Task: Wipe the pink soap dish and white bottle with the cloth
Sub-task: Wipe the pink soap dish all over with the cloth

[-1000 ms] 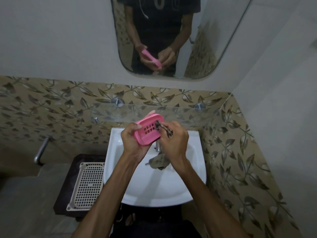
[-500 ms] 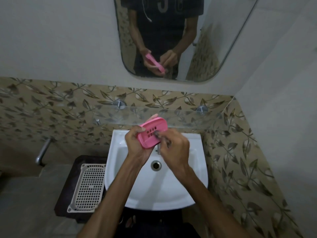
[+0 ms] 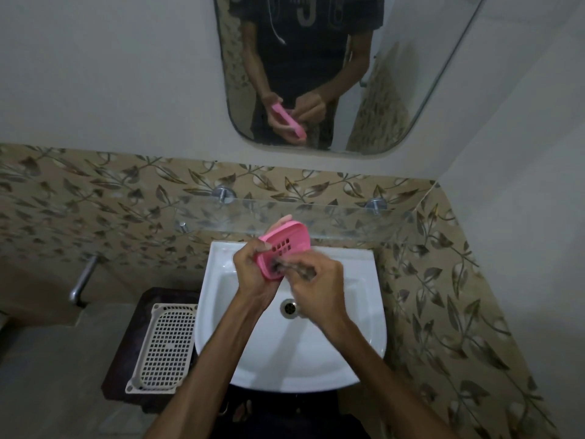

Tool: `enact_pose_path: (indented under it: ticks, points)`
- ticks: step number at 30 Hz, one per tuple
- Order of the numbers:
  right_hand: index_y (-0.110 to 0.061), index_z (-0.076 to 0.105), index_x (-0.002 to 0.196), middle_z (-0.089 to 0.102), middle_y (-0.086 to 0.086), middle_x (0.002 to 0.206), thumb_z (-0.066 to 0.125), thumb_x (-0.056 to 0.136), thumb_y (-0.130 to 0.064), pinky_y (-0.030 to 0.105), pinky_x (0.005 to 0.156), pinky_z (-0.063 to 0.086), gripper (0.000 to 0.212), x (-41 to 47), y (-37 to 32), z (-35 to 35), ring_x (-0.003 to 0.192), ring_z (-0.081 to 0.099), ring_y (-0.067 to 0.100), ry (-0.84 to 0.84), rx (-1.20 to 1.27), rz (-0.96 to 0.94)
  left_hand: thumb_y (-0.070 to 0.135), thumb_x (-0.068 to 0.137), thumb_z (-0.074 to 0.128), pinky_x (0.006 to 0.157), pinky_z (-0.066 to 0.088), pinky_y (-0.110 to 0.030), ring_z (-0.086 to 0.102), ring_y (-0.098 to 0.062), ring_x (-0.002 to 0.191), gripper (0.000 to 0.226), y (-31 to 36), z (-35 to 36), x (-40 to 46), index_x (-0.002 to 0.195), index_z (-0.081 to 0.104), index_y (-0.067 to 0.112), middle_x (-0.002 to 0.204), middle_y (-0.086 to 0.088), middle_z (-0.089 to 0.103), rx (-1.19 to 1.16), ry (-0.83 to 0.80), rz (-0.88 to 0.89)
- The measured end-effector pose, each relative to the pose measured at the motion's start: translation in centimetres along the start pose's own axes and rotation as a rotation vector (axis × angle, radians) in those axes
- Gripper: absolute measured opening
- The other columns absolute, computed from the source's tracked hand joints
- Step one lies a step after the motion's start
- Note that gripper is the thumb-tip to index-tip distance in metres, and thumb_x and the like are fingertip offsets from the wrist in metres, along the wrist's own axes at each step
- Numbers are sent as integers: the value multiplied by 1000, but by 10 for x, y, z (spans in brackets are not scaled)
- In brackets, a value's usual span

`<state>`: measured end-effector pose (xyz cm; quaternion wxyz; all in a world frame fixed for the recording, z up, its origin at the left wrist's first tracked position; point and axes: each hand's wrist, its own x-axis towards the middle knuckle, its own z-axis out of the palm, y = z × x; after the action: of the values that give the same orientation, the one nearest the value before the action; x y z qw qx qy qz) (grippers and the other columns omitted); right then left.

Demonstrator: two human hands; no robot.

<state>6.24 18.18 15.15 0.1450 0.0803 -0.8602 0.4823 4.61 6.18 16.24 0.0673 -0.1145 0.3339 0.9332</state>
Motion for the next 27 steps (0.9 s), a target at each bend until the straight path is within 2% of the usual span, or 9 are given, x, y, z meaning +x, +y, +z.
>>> enact_pose_path:
  ticks: [4, 6, 8, 11, 15, 18, 21, 23, 27]
  points:
    - [-15, 84, 95, 79, -1, 88, 80, 81, -1, 37, 72, 62, 20, 0, 4, 0, 76, 72, 12, 86, -3, 21, 25, 56, 58, 87, 45, -40, 46, -39, 122, 99, -4, 3, 2, 149, 47, -5, 143, -32, 51, -28, -17, 21]
    - [-16, 84, 96, 80, -2, 91, 80, 80, -2, 35, 76, 63, 21, 0, 2, -1, 81, 73, 10, 29, 23, 16, 26, 56, 58, 88, 45, -40, 46, -39, 121, 98, -6, 1, 2, 149, 48, -4, 141, -29, 52, -43, -13, 32]
    - [-19, 84, 96, 80, -4, 90, 79, 81, -6, 32, 74, 62, 21, 0, 0, 1, 79, 72, 8, 5, -1, -43, 28, 53, 65, 86, 44, -40, 46, -38, 119, 102, -6, 1, 2, 149, 50, -3, 139, -27, 52, -57, -14, 33]
    - [-16, 83, 92, 78, -1, 85, 79, 80, 1, 39, 68, 60, 21, 4, 2, 3, 74, 70, 14, 113, -10, 23, 32, 42, 79, 87, 43, -40, 47, -37, 119, 116, -6, 4, 5, 148, 49, -4, 139, -26, 53, -38, -51, 49]
    - [-18, 83, 96, 78, -3, 91, 79, 81, -1, 30, 75, 61, 23, 2, 0, 5, 80, 70, 7, -20, -2, -41, 36, 43, 81, 88, 45, -40, 51, -37, 116, 113, -6, -1, 5, 147, 53, 0, 137, -26, 55, -70, -33, 48]
    - [-13, 83, 97, 75, 3, 93, 81, 83, 0, 37, 77, 61, 19, 7, 7, 3, 82, 70, 12, 80, 65, 124, 34, 47, 81, 90, 45, -41, 48, -37, 121, 111, -9, 0, 6, 148, 51, -2, 141, -26, 54, -89, -34, 56]
    - [-23, 82, 97, 71, -1, 98, 83, 83, -5, 18, 77, 57, 23, -1, 4, 9, 88, 69, 5, 25, 117, 99, 30, 61, 69, 93, 47, -41, 51, -37, 120, 85, -6, -3, 8, 141, 60, 3, 139, -23, 57, -143, -5, 72]
    - [-32, 80, 93, 71, -3, 100, 85, 85, -16, 14, 76, 54, 19, 0, 6, 8, 88, 68, 2, 82, 215, 255, 27, 71, 56, 91, 45, -40, 50, -36, 121, 75, -5, -6, 10, 142, 60, 3, 140, -22, 58, -131, -11, 70]
    - [-22, 80, 93, 79, 0, 91, 82, 89, -25, 37, 83, 60, 5, 14, 13, 1, 87, 75, 18, -5, 430, 560, 24, 74, 53, 91, 47, -40, 51, -36, 122, 75, -7, -9, 6, 145, 55, -1, 150, -28, 53, -84, -17, 45]
